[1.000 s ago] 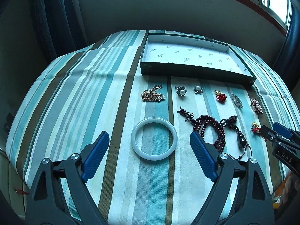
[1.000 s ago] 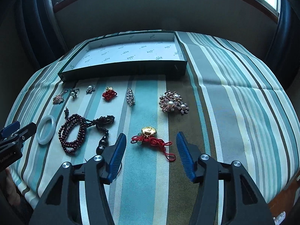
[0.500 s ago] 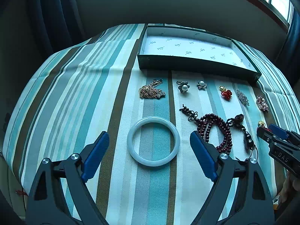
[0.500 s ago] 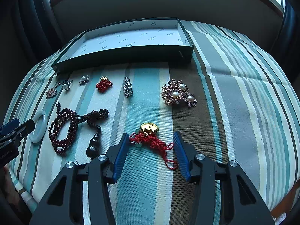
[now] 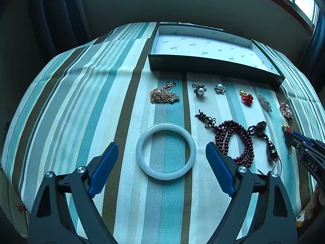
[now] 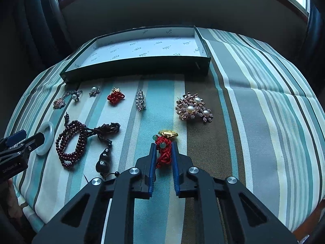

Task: Organize jewelry
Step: 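Close the left tool on the white jade bangle while the right tool holds the charm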

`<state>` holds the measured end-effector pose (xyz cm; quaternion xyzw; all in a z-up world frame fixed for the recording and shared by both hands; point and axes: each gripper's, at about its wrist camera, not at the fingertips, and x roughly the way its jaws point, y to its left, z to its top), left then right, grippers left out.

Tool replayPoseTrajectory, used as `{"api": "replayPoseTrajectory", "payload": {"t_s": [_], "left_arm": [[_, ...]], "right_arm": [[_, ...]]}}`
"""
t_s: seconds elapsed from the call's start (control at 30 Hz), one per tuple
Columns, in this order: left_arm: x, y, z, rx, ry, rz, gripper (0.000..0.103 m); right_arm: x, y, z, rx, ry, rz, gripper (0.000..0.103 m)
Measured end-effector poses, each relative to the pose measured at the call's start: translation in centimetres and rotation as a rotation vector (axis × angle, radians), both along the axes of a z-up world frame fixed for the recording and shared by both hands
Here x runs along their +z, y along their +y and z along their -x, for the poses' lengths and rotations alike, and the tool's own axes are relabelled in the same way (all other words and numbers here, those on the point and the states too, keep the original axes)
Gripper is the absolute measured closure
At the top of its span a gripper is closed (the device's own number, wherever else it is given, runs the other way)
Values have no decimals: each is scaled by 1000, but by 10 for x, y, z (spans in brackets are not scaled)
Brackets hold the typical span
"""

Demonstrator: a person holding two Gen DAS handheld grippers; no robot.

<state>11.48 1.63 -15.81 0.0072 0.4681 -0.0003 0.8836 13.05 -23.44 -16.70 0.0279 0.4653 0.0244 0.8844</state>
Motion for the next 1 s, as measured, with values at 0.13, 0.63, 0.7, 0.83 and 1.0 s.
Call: {"api": "replayPoseTrajectory", "payload": {"t_s": [0.13,0.63,0.7,0.83,1.0], "left_arm": [[-3,-1,-1,-2,8,-2,15],[-23,3,-17,-22,81,11,21],[-23,3,-18,-25,81,6,21],[-22,0,-16,-48,71,5,30],[-21,-2,-14,-55,65,1,32]], "right_arm": [[0,0,-1,7,0,4,88],[-4,-8,-4,0,11,-20,88],[-5,-8,-4,-3,14,-23,88],[-6,-8,-4,-4,15,-25,88],[-5,-8,-4,-4,15,-26,88]]}}
